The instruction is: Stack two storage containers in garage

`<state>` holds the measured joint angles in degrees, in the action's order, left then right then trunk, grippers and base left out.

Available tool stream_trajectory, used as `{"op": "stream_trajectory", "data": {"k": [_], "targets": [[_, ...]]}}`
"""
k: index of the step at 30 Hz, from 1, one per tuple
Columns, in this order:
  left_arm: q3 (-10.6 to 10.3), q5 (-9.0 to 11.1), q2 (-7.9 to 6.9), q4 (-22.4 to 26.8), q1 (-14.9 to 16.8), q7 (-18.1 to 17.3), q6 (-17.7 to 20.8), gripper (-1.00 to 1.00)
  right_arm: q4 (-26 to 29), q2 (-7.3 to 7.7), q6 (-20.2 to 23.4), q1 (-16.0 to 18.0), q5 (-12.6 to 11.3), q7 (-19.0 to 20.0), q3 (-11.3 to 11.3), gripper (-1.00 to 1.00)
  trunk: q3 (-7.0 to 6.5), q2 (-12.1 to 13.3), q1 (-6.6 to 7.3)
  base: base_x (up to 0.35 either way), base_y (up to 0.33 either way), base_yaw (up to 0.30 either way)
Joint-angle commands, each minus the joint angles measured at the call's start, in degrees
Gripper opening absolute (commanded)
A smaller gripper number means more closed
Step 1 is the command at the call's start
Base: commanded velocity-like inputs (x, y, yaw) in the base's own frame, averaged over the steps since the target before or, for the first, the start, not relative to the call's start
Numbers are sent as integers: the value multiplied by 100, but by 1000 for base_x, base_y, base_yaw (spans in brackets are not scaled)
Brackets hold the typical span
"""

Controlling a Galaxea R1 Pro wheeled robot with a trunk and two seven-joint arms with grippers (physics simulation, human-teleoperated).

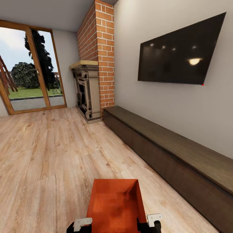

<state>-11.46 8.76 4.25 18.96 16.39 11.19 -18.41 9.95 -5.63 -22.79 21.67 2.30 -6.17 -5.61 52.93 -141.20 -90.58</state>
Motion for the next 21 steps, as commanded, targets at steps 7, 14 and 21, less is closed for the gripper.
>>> {"op": "stream_trajectory", "data": {"k": [7,14,21], "targets": [[-49,56,-11,-4,4,32,-22,100,-6,1,-6,5,25,-60,-46,100,118,-206,-112,0,0,0],[-48,56,-12,-4,4,32,-23,100,-7,1,-6,4,31,-60,-46,100,184,-210,-119,0,0,0],[-45,56,-12,-2,4,32,-26,100,-6,1,-6,4,33,-60,-46,100,273,-215,-130,0,0,0]]}}
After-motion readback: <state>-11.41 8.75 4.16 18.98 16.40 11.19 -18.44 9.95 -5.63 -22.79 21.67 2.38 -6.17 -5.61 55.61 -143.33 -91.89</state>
